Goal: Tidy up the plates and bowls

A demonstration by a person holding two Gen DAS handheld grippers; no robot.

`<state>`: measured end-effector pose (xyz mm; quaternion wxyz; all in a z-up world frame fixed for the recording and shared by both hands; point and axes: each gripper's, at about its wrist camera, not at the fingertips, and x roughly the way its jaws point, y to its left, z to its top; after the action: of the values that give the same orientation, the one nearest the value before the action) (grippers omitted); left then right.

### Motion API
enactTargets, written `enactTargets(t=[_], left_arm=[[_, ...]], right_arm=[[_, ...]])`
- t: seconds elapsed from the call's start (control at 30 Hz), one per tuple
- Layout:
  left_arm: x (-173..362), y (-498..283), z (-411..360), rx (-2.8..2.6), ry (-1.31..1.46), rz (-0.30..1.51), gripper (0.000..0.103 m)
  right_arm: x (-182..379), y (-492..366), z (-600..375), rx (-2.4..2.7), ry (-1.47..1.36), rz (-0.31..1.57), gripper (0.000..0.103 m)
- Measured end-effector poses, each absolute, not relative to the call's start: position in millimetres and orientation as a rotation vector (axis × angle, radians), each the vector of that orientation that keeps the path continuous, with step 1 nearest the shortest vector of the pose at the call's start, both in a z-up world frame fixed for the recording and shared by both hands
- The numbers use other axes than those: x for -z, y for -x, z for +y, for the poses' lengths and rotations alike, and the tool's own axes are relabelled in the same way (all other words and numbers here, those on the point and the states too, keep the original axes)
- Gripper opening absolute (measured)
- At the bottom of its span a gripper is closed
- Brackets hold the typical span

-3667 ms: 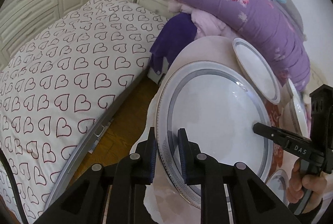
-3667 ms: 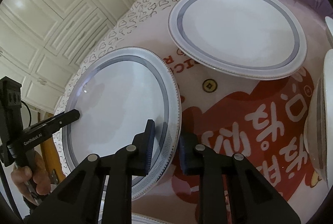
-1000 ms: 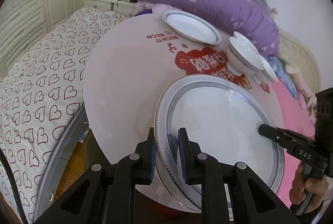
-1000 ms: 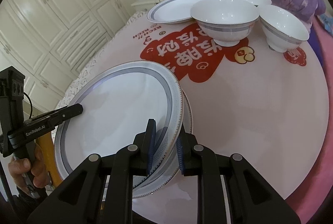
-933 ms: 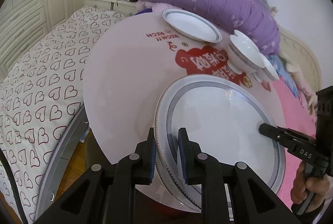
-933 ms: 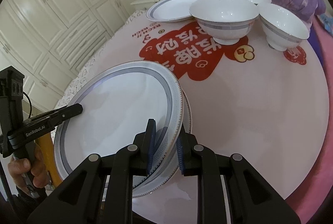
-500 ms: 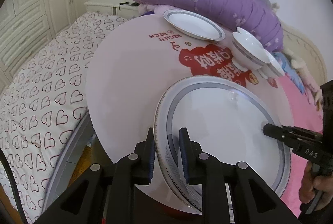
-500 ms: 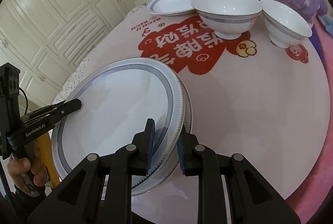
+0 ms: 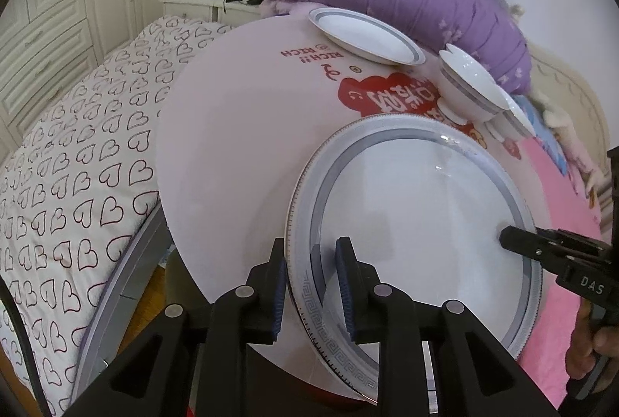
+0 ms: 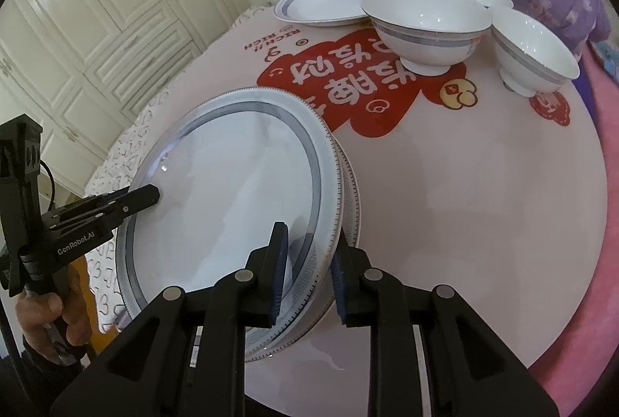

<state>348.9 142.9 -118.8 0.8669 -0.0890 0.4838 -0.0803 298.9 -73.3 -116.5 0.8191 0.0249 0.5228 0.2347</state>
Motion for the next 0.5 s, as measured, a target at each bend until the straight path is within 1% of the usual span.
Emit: enactTargets(t=[0.37, 0.5], left_arm=[[121.8, -344.7, 137.4, 0.164, 0.151, 1.0, 0.023], [121.3, -343.5, 135.4, 0.161, 0.134, 0.999, 0.023]], right_arm=[[113.0, -298.7, -66.2, -0.459, 0.043, 1.106, 0.026], [111.9, -298.5, -64.0, -0.452, 0.059, 1.105, 0.033]])
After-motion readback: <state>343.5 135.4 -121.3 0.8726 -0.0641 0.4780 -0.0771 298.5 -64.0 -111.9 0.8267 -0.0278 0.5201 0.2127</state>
